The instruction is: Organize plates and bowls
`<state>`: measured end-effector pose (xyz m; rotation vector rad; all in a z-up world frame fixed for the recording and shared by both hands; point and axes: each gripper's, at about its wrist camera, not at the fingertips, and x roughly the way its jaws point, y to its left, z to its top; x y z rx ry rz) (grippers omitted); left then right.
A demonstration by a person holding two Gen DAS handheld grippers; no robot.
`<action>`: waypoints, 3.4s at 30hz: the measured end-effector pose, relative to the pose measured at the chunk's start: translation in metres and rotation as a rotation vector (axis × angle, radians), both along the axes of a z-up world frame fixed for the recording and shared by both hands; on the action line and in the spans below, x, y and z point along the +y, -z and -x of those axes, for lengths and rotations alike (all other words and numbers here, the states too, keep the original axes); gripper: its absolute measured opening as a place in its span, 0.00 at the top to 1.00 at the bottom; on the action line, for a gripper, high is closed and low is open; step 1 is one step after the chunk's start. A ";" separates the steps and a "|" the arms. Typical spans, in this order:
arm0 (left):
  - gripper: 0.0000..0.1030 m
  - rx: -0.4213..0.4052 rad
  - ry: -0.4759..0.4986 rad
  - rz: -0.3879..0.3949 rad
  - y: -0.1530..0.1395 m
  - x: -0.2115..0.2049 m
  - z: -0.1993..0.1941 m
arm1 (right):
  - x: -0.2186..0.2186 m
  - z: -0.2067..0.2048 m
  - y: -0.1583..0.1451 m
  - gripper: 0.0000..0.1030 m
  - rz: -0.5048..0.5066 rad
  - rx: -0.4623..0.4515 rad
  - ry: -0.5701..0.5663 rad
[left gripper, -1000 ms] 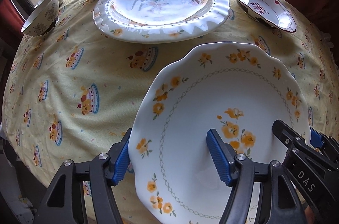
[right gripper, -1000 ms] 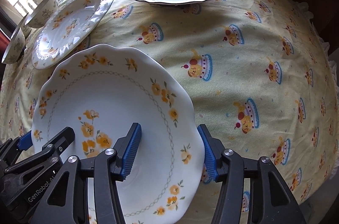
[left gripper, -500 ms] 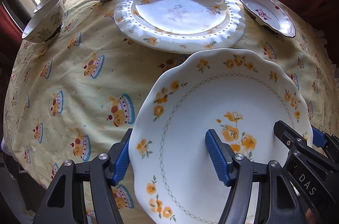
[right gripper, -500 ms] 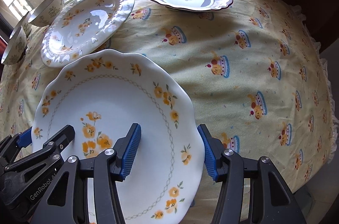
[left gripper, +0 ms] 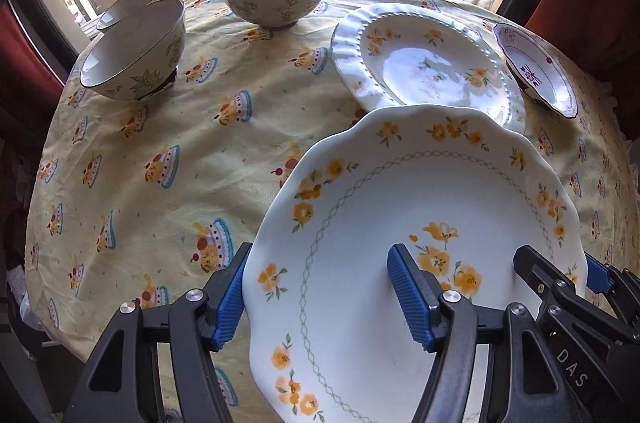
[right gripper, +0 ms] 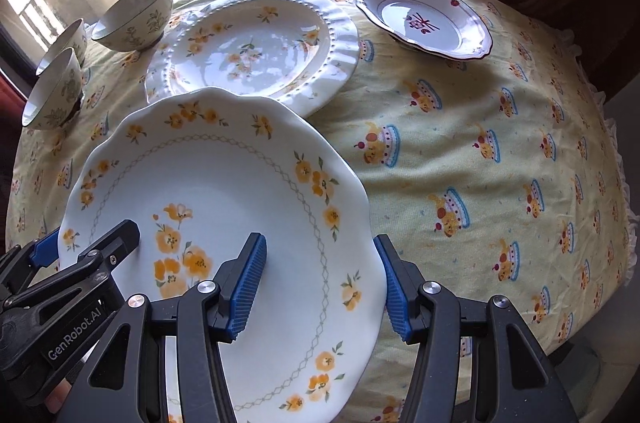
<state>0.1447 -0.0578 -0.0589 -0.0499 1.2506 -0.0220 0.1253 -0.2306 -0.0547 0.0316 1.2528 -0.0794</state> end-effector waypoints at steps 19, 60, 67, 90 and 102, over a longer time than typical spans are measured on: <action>0.34 0.019 -0.030 -0.041 0.014 0.136 -0.013 | 0.146 -0.023 0.013 0.43 -0.042 0.004 -0.022; 0.12 0.059 0.053 0.009 0.008 0.139 0.002 | 0.151 -0.007 0.005 0.39 0.020 0.021 0.048; 0.06 -0.037 0.108 0.003 -0.035 0.136 -0.003 | 0.145 -0.005 -0.039 0.28 0.021 -0.059 0.080; 0.08 -0.155 0.060 0.006 -0.069 0.055 -0.062 | 0.058 -0.060 -0.080 0.27 -0.061 -0.211 -0.004; 0.08 -0.157 0.014 -0.002 -0.045 0.004 -0.122 | 0.000 -0.122 -0.058 0.27 -0.038 -0.212 -0.003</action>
